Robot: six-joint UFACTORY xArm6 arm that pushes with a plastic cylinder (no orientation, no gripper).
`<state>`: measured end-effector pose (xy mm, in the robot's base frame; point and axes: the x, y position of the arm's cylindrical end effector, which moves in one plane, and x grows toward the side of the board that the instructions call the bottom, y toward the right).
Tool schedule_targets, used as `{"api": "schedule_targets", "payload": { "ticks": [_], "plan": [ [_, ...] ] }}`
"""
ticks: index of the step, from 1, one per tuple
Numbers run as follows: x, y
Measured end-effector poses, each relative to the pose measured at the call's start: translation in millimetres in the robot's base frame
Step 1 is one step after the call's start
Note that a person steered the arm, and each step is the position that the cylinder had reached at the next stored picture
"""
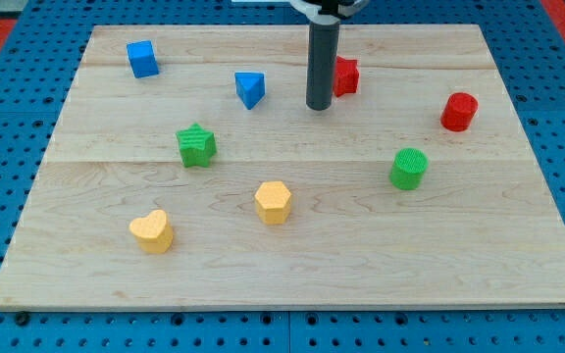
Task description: Move the blue triangle diagonally top left to the red star
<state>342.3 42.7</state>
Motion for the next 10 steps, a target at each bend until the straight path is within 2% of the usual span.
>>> {"api": "schedule_targets", "payload": {
  "ticks": [5,8,9,10],
  "plan": [
    [-87.4,-38.2],
    [-98.1,-91.0],
    [-100.2,-98.3],
    [-100.0,-80.6]
  ]
}}
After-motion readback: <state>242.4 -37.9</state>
